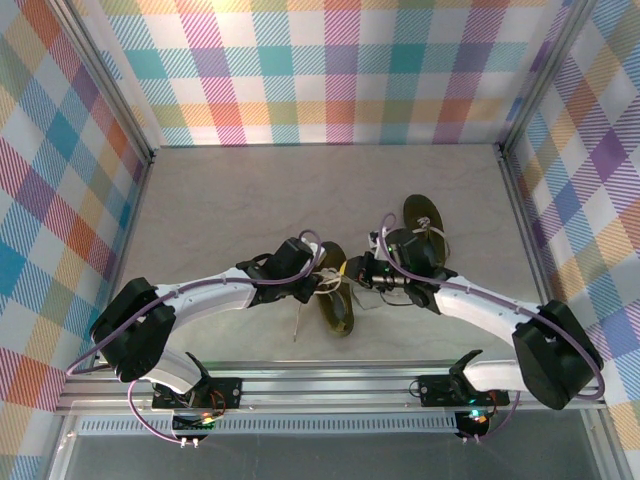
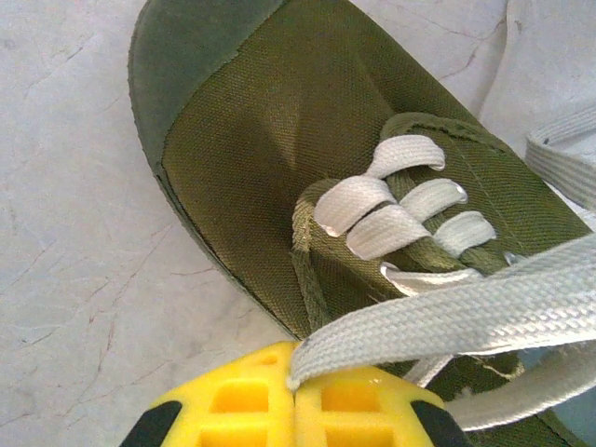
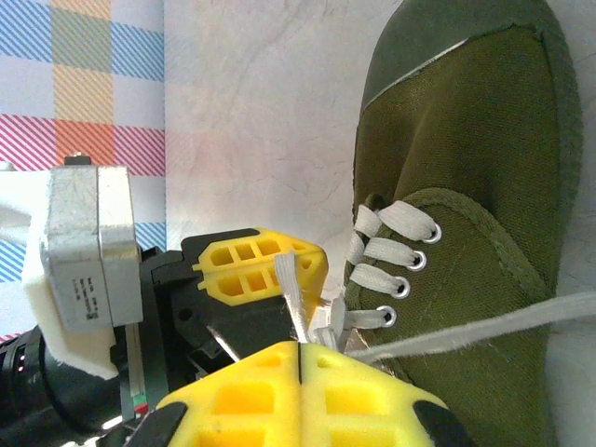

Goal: Tie the shoes

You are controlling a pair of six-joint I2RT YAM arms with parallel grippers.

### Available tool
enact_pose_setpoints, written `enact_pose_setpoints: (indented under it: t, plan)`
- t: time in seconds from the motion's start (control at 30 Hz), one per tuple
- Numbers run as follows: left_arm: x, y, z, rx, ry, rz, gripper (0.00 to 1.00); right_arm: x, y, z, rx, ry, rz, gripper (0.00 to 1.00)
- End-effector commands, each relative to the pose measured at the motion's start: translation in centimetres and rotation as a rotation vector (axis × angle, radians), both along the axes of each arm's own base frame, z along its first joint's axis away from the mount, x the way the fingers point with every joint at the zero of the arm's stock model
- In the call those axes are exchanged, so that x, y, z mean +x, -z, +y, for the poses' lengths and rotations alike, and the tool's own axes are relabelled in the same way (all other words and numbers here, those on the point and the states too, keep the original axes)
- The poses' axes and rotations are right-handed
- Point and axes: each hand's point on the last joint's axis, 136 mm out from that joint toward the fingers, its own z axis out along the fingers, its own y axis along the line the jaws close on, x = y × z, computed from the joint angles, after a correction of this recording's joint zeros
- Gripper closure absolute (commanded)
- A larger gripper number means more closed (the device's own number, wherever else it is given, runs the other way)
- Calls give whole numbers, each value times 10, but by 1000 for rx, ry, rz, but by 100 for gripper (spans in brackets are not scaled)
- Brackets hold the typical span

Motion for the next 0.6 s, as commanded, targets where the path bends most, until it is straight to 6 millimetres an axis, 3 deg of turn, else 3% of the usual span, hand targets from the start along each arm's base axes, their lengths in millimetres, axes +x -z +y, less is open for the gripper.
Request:
enact_pose_setpoints:
  t: [0.0,0.13,0.23,0.33,0.43,0.57]
  plan:
    - [4,3,12,9,-52,4,100,6,-11,-11,-39,48,-35,100]
    - [6,2,15,1,-63,5,100,4,10,-37,-238,88,-8,100]
    - [6,1,14,-12,-58,8,100,1,22,-46,-321,78,23,100]
    - [3,0,8,-38,-29,18,100,-1,25,-36,-305,22,31,100]
    - [0,-2,4,-56,-10,24,100,0,13,-22,-239,-26,-13,100]
    - [0,-4,2,-68,0,24,100,2,-2,-15,-197,-55,-80,77]
